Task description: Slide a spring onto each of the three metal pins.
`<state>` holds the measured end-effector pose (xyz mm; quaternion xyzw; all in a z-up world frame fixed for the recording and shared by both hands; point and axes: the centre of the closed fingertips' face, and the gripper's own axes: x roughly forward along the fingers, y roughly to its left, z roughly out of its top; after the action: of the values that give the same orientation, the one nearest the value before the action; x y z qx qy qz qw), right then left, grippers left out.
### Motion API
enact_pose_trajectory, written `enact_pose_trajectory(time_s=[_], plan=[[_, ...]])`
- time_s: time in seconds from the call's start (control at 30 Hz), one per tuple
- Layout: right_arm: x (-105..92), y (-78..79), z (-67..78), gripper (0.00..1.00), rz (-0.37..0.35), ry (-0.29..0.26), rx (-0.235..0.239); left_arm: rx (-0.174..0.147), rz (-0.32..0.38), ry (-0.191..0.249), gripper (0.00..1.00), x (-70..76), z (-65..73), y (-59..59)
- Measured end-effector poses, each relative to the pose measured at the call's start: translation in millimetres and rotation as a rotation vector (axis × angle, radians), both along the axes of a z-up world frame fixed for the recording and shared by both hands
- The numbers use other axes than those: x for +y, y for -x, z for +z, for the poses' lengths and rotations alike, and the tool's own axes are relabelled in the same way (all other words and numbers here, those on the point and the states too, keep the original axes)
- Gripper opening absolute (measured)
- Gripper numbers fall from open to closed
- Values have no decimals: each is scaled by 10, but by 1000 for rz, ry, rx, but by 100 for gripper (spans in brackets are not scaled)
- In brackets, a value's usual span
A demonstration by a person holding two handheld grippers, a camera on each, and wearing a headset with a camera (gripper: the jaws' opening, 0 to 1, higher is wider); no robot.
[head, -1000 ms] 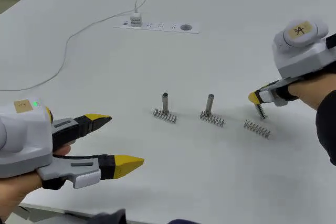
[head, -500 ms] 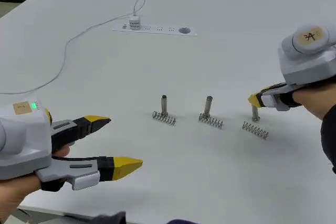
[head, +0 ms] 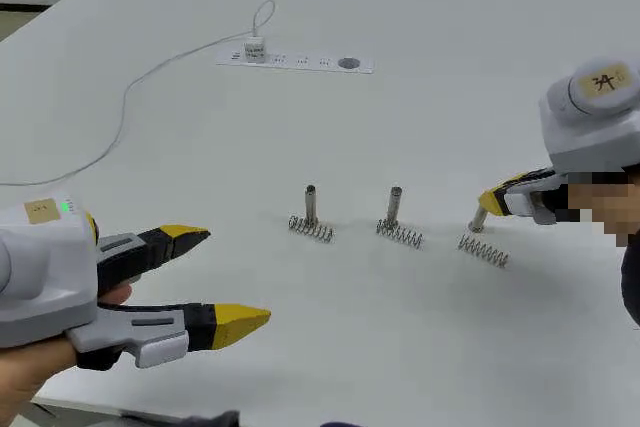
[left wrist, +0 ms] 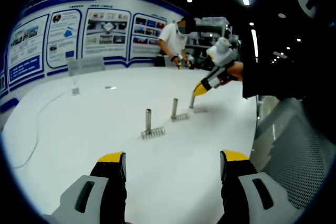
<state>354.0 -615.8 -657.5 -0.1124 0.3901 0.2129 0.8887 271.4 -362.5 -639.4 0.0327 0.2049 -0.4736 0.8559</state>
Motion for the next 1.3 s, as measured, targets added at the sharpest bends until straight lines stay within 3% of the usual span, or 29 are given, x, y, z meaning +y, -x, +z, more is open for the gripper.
enact_pose_trajectory(time_s=[0.77, 1.3], plan=[[-39, 123, 76, 8, 4, 11, -19, -3, -3, 0, 74, -5, 9, 4], [-59, 121, 81, 8, 9, 16, -19, -2, -4, 0, 74, -5, 8, 6]])
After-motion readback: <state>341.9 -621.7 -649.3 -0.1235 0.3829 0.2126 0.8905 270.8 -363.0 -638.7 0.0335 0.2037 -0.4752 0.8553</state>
